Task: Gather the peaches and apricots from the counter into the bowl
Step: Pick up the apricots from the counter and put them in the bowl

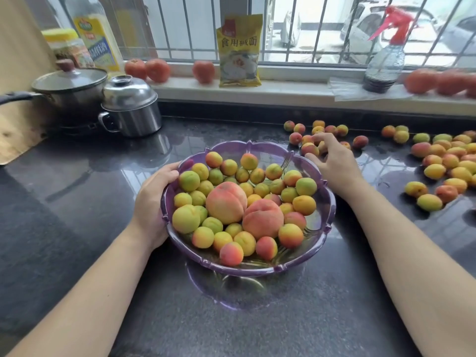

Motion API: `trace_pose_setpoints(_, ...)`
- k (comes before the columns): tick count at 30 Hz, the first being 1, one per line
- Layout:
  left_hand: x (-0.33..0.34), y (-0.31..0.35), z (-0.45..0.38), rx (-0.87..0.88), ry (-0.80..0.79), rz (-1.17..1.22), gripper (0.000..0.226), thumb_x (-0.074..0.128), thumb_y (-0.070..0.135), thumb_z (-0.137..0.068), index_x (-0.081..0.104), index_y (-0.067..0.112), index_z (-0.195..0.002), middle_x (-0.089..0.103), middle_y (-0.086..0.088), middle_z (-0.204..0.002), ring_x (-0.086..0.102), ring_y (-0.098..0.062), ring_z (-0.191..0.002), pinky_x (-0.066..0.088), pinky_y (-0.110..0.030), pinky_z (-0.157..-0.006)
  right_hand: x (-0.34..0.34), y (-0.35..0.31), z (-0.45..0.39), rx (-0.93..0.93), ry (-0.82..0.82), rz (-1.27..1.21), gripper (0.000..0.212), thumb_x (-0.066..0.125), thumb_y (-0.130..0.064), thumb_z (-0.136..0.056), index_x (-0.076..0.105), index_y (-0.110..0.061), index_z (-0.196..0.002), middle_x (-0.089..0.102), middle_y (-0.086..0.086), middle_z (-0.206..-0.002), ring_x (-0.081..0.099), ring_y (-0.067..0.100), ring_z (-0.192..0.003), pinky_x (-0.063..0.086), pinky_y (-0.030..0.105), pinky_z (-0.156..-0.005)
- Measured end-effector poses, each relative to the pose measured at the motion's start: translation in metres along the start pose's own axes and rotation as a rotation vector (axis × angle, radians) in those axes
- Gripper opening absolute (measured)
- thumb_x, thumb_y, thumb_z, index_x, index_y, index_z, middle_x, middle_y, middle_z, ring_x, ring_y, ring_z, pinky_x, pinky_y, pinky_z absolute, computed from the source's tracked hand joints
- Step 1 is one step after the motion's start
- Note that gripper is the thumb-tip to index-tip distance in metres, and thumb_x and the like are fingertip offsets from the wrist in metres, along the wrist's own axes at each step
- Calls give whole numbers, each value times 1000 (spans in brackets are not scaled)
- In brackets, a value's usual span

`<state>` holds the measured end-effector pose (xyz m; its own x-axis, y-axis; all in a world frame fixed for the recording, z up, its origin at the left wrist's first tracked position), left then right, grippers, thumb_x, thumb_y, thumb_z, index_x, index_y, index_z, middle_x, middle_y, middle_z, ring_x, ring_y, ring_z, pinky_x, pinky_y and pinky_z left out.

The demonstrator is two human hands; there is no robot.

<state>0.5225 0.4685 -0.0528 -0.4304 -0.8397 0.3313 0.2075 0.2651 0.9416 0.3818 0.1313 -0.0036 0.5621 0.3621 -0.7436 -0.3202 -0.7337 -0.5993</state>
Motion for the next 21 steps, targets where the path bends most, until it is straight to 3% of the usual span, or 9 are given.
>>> trace_pose_setpoints(4,0,-2,-1,5,-15,-3,54,51,26,-97,61,-2,-142,62,-33,-141,56,-52,-137,38,-69,-120,-7,-5,-4,21,-143,-266,28,71,-21,-94,67,-23,-122,70,6,-105,64,15,-81,55,24,-74)
trace_pose_setpoints(8,-1,-2,-2,7,-14,-7,52,53,27,-96,64,0,-139,65,-32,-137,59,-51,-133,41,-69,-118,-45,-41,0,-32,-248,-481,17,70,-23,-96,70,-25,-113,77,-4,-97,71,14,-88,58,34,-84)
trace_pose_setpoints(11,-1,-2,-1,2,-12,-12,50,53,27,-97,66,1,-137,66,-31,-137,60,-50,-132,41,-70,-118,-58,-71,7,-111,-349,-431,21,70,-33,-94,71,-29,-115,77,-5,-104,72,16,-97,58,33,-85)
trace_pose_setpoints(14,0,-2,0,-12,-16,-5,50,53,28,-98,65,1,-138,63,-32,-139,58,-52,-135,39,-72,-118,-42,-101,14,-166,-466,-355,28,71,-23,-94,69,-32,-121,75,-5,-102,72,14,-90,57,23,-75)
trace_pose_setpoints(18,0,-1,0,2,-21,-21,51,53,28,-98,64,0,-139,64,-32,-139,58,-51,-134,39,-71,-118,-10,-124,22,-259,-560,-147,31,66,-24,-97,67,-40,-123,68,-11,-110,69,6,-92,55,28,-80)
trace_pose_setpoints(21,-1,-1,-1,12,-23,-21,50,53,28,-98,65,0,-138,65,-32,-137,59,-51,-133,40,-71,-117,-2,-129,26,-273,-605,-195,29,66,-22,-98,68,-39,-122,68,-14,-116,69,4,-99,57,28,-87)
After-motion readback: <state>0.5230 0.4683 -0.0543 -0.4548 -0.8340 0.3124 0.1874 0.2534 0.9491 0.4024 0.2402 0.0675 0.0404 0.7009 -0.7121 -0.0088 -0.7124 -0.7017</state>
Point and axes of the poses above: each hand's wrist, its own z-axis away from the middle knuckle, its own x-axis out of the palm, y = z × x, the point moved 8 cm from there along -z, towards the middle knuckle
